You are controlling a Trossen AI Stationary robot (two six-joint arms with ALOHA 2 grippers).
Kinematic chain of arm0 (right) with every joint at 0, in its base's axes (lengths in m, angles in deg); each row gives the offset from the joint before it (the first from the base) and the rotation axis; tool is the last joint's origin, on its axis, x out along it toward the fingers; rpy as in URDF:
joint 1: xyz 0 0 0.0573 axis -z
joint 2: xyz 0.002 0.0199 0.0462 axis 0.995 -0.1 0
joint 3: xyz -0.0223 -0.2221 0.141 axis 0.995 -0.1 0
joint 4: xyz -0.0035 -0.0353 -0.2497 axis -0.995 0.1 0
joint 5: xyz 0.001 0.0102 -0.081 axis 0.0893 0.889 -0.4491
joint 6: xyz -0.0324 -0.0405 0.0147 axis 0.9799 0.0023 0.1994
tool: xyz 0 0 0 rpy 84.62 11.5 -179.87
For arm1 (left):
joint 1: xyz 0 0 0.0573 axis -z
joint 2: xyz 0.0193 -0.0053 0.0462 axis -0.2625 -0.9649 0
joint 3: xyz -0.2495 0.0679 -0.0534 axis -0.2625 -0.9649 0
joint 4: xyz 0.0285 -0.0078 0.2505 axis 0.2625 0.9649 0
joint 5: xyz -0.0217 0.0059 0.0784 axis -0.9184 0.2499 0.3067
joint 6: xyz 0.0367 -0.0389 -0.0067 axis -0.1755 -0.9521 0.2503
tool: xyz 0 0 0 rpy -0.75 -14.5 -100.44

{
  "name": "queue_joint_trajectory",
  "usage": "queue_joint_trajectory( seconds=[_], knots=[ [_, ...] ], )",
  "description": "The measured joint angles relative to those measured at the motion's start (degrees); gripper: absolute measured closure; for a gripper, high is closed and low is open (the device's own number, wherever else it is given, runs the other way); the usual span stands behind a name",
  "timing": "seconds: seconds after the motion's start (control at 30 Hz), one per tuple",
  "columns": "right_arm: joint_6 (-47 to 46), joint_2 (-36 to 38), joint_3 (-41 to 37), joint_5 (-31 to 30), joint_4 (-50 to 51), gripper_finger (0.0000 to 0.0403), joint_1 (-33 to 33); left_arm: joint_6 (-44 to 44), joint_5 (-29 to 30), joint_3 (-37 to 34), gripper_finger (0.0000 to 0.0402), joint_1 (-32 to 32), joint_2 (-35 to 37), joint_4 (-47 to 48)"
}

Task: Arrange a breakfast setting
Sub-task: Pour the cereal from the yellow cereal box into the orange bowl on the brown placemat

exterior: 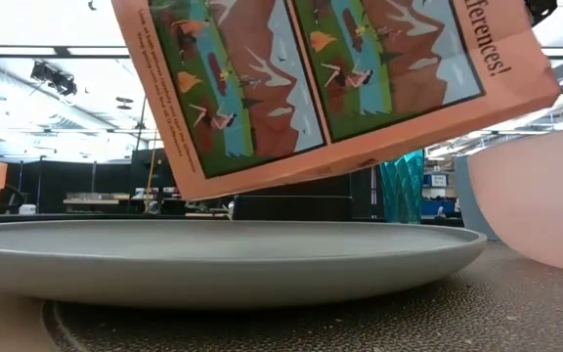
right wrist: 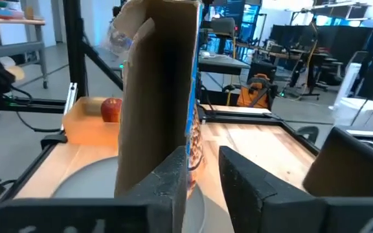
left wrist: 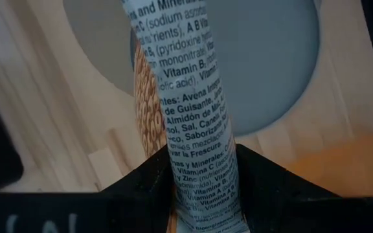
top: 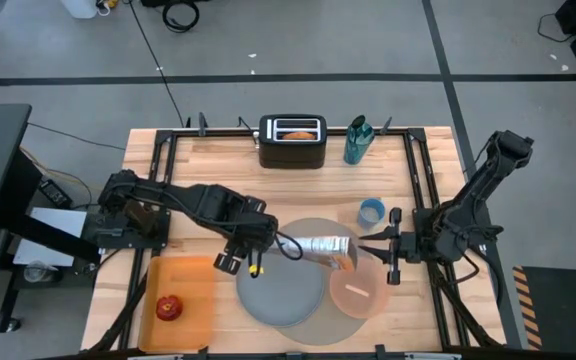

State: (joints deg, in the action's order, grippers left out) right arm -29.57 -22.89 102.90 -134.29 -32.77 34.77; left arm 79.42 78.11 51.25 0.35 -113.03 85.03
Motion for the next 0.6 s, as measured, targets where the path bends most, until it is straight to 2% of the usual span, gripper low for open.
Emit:
queue_joint_trajectory(
  seconds=[0.1,0.3,0.43,0.6],
  knots=[
    [0.14,0.00,0.00,-1.67,0.09,0.0280,0.57,0.81,0.48,-0.02,0.0250,-0.04,0.00,-0.13],
    [-0.30,-1.51,0.00,2.63,-1.60,0.0235,3.09,1.32,0.14,-0.02,0.0250,-0.27,0.00,-0.92],
    [-0.06,-2.57,0.00,2.37,-2.39,0.0232,5.18,1.71,0.39,-0.02,0.0250,-0.42,0.00,-1.08],
    [0.12,-3.85,0.00,7.89,-5.38,0.0242,8.07,2.57,0.29,-0.03,0.0250,-0.43,0.00,-1.91]
  ],
)
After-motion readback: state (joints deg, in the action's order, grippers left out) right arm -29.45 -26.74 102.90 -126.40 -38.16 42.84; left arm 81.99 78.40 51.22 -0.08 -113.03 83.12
